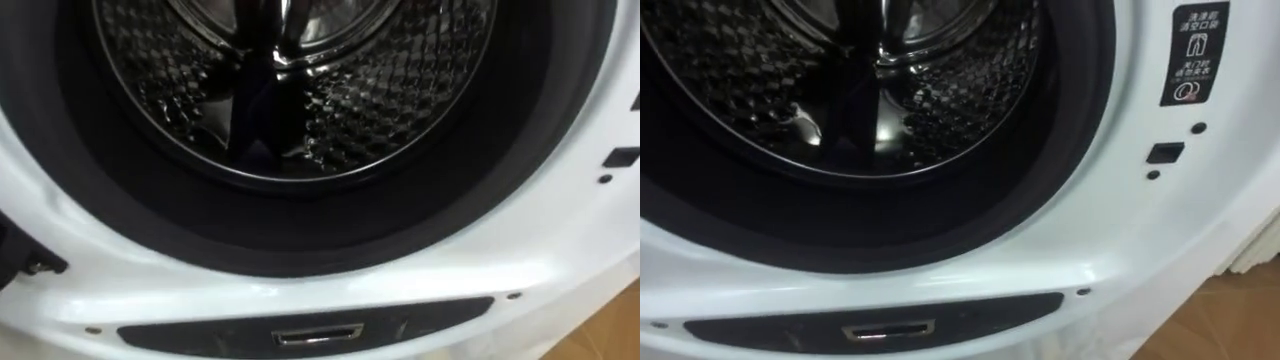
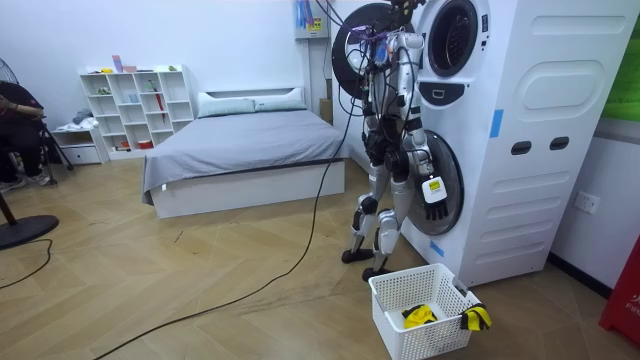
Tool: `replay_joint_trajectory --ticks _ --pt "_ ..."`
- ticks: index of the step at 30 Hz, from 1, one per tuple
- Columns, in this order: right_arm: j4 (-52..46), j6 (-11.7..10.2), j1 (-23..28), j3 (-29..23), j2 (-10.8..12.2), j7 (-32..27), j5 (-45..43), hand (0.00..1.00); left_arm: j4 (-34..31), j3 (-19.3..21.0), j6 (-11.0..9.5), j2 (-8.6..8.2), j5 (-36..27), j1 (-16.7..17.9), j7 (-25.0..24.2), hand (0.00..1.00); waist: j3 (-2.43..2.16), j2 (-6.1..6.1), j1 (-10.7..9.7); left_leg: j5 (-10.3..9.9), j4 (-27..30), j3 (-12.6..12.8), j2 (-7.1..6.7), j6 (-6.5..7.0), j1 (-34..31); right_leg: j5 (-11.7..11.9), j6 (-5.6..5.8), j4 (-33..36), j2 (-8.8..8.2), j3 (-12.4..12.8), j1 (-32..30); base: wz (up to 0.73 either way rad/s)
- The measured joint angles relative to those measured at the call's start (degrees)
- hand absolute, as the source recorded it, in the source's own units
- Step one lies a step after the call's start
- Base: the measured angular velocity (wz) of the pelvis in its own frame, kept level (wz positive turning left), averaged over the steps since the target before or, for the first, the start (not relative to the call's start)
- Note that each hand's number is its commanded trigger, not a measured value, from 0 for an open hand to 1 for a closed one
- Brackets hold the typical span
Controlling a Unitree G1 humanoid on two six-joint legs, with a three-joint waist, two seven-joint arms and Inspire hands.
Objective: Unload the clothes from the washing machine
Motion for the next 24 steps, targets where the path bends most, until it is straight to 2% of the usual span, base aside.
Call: replay_joint_trajectory --ticks 3,6,9,12,13,15,17,18,19,20,21,22,23,24 --pt "0.1 1.0 -0.2 0.0 -0.1 0.0 -0.2 0.00 0.0 1.0 0.6 -0.37 1.3 -0.6 -0.7 0.00 0.11 0.15 0.1 0.0 0.2 -0.6 -0.32 0.00 0.5 -0.3 0.00 0.1 -0.21 0.0 0.7 0.14" --pt "-0.1 1.2 0.2 0.0 -0.1 0.1 0.1 0.00 0.1 1.2 0.9 -0.55 2.1 -0.4 -0.8 0.00 0.21 0.31 1.0 0.0 0.0 -0.8 -0.44 0.03 1.2 -0.4 0.18 0.2 -0.30 0.3 1.4 0.03" --pt "-0.2 1.6 0.3 0.0 -0.1 0.6 0.1 0.00 0.1 1.5 2.0 -0.55 4.3 0.9 -1.1 0.00 0.10 0.34 1.2 -0.1 0.0 -0.9 -0.45 0.10 1.8 -0.4 0.25 0.1 -0.30 0.2 2.2 0.01" --pt "-0.2 1.5 0.4 -0.4 -0.1 1.2 -1.3 0.00 0.1 2.8 3.5 -0.66 9.6 2.2 -2.0 0.00 0.09 0.35 1.1 -0.1 0.4 -1.0 -0.41 0.10 1.9 -0.4 0.22 0.1 -0.26 0.1 2.4 0.00" --pt "-0.8 1.5 0.7 -0.7 -0.2 1.4 -2.4 0.00 0.0 3.9 4.0 -0.79 12.3 2.6 -2.6 0.00 0.03 0.25 1.1 -0.3 1.2 -1.0 -0.35 0.00 1.6 -0.5 0.10 0.3 -0.26 0.1 2.3 0.00" --pt "-2.1 1.6 0.7 -0.9 -0.3 1.5 -4.6 0.00 -0.1 4.8 4.2 -0.77 14.0 2.9 -3.3 0.00 0.08 0.55 1.4 -2.0 4.9 -0.8 0.45 -0.38 -0.2 -1.4 -0.35 2.1 0.34 -0.4 1.3 -0.02" --pt "-2.6 1.4 0.6 -1.1 -0.3 2.5 -7.1 0.00 -0.3 6.2 4.5 -0.82 15.5 2.9 -3.9 0.00 -0.10 0.07 2.0 -3.1 15.4 -1.3 1.28 -1.42 -4.7 -2.1 -1.08 4.2 0.20 -1.2 0.0 -0.06" --pt "-2.5 1.4 0.6 -1.1 -0.4 2.7 -7.7 0.00 -0.7 6.4 4.6 -0.87 15.8 2.7 -4.2 0.00 -0.21 0.05 2.3 -3.1 19.5 -1.5 1.56 -1.47 -6.7 -2.2 -1.23 4.2 0.29 -1.2 -0.1 -0.11" --pt "-2.4 1.4 0.2 -1.3 -0.7 2.7 -9.2 0.00 -1.5 6.6 4.8 -1.01 16.4 2.7 -4.6 0.00 -0.22 0.53 3.0 -2.6 27.4 -2.4 2.42 -2.12 -11.0 -2.4 -1.74 4.3 0.48 -1.4 -0.4 -0.19" --pt "-2.4 1.4 0.0 -2.3 -0.7 2.7 -10.6 0.00 -2.2 7.2 5.0 -1.23 17.2 2.4 -4.7 0.00 -0.48 0.57 3.4 -1.4 33.4 -3.7 3.01 -3.58 -14.5 -2.6 -2.25 5.0 0.81 -1.7 -1.1 -0.19" --pt "-2.1 1.3 -0.2 -2.5 -0.8 2.7 -10.9 0.00 -2.4 7.5 5.1 -1.23 17.2 2.2 -4.9 0.00 -0.63 0.61 3.3 -0.7 36.2 -4.1 3.68 -3.80 -15.6 -2.8 -2.63 5.4 0.71 -2.6 -1.4 -0.28" --pt "-1.4 1.2 -0.7 -2.5 -1.2 2.6 -11.4 0.00 -2.6 7.5 5.2 -1.32 17.1 2.2 -5.2 0.00 -0.43 0.83 3.5 0.9 43.0 -4.1 5.19 -3.70 -17.5 -2.9 -3.21 6.0 0.86 -4.4 -1.6 -0.46" --pt "-1.3 1.2 -1.1 -2.5 -1.5 2.5 -11.5 0.00 -2.4 7.6 5.5 -1.34 17.1 2.6 -5.6 0.00 -0.39 1.86 3.7 1.5 51.0 -4.3 7.27 -3.96 -17.4 -3.3 -3.92 6.9 1.51 -4.9 -1.5 -0.47" --pt "-1.3 1.2 -1.1 -2.5 -1.5 2.5 -11.5 0.00 -2.2 7.7 5.7 -1.27 17.1 2.4 -5.7 0.00 -0.35 2.00 3.2 1.7 53.5 -4.8 8.02 -4.25 -16.9 -3.5 -4.18 7.4 1.58 -5.3 -1.5 -0.15"
